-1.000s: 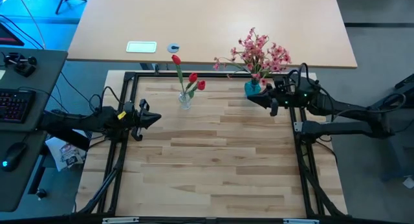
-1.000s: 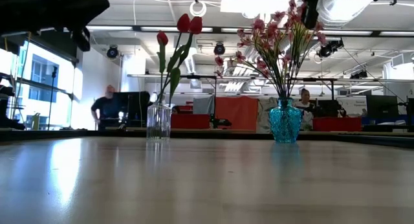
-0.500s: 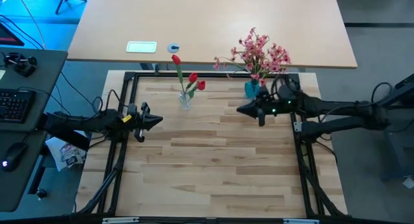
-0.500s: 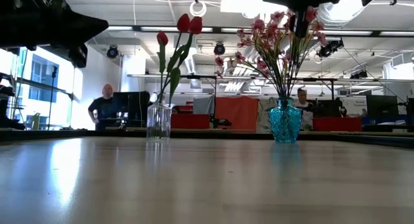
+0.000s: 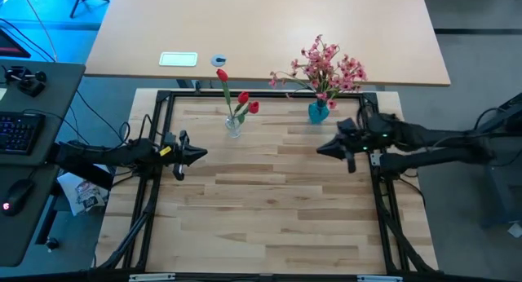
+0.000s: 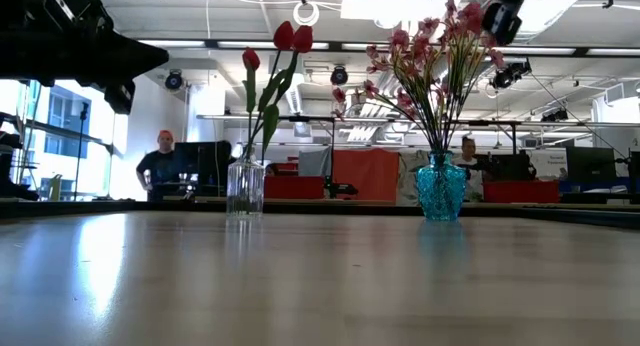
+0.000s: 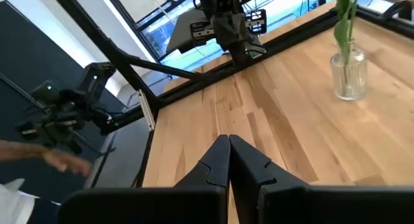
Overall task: Sort flowers into vase by color
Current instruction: Return to Home Position
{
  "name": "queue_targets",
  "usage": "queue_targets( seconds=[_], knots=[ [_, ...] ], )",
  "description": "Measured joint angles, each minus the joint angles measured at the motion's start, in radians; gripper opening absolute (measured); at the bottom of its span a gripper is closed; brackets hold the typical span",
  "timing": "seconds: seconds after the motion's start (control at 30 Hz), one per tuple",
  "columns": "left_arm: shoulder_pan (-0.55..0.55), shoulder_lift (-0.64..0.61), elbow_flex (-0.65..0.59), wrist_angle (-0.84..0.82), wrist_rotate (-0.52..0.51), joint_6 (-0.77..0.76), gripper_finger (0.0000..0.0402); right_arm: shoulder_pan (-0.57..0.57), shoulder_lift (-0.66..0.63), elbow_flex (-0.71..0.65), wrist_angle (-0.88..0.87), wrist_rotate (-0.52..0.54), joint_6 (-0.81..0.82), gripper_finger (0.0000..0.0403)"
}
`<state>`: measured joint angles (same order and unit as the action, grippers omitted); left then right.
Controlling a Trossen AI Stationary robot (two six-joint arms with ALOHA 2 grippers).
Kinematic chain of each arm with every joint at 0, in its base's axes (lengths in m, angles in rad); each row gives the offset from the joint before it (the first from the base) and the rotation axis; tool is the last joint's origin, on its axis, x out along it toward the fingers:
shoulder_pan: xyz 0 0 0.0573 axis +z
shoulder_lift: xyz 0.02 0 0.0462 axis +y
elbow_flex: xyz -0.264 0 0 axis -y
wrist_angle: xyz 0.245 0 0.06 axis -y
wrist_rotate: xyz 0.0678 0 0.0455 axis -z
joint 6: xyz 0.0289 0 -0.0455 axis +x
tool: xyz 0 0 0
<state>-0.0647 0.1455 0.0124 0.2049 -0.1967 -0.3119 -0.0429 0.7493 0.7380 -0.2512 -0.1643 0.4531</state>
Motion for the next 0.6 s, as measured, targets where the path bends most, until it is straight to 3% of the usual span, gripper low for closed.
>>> queue_targets(
  seconds=[0.33,0.43,0.6],
  knots=[
    [0.000,0.000,0.000,0.001,0.000,0.000,0.0000,0.000,-0.254,-0.003,-0.185,-0.004,-0.120,0.0000],
    [0.000,0.000,0.000,0.001,0.000,0.000,0.0000,0.000,-0.335,-0.077,-0.132,-0.009,-0.120,0.0000],
    [0.000,0.000,0.000,0.001,0.000,0.000,0.0000,0.000,-0.480,-0.317,0.084,-0.023,-0.022,0.0000]
  ],
)
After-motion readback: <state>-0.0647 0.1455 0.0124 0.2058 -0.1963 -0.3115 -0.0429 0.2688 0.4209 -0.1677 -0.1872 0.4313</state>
